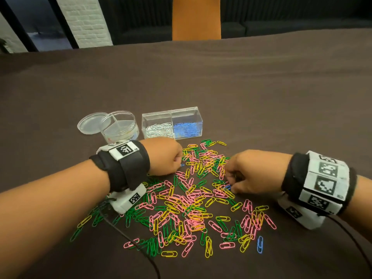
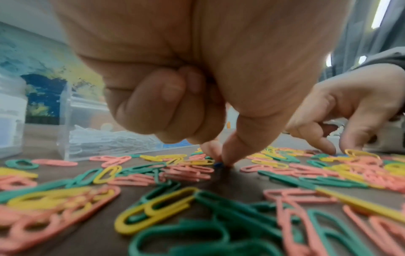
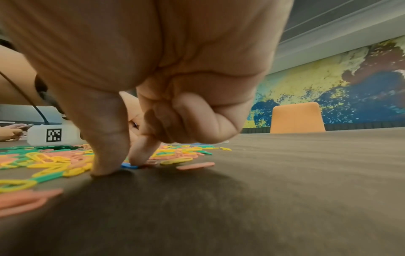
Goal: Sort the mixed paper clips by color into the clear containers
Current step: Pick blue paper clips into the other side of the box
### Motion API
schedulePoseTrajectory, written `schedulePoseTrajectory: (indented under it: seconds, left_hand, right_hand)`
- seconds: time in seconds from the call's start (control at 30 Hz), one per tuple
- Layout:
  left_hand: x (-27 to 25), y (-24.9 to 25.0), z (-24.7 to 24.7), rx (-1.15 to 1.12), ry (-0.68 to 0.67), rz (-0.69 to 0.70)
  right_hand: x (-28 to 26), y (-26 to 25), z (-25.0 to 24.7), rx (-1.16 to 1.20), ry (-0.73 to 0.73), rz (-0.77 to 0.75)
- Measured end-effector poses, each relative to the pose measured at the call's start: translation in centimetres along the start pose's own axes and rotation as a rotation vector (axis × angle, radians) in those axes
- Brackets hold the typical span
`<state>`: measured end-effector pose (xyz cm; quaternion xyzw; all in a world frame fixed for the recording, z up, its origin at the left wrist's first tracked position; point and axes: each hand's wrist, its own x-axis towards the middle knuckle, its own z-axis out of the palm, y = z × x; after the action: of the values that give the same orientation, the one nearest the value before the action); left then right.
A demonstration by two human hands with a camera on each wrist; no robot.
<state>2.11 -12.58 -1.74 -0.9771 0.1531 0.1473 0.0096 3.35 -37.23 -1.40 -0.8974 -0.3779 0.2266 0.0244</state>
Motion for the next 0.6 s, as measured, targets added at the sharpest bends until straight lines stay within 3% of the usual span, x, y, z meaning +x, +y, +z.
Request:
schedulePoseTrajectory:
  seconds: [0.2, 0.3, 0.37, 0.43, 0.6]
  left_hand:
    - [0.2, 0.5, 0.0, 0.157, -0.036, -0.014]
    - [-0.3, -0.1, -1.0, -0.142, -0.03, -0.114]
    - [-0.7, -0.6, -1.4, -0.548, 0.008, -0.206]
    - [-1.6, -0.8, -1.6, -0.979, 0.047, -0.287]
    - [-4.4, -1.6, -1.0, -1.475, 0.01, -0.201]
  right_hand:
    - [-0.2, -0.1, 0.6, -0.061, 0.011, 0.021]
    - [-1.2, -0.6, 0.9, -0.118, 0.023, -0.006]
    - [-1.8, -0.1, 0.7, -0.042, 0.066, 0.003]
    - [-2.2, 1.1, 0.2, 0.182, 0.106, 0.012]
    - [-4.0, 2.6, -0.1, 1.115, 0.112, -0.005]
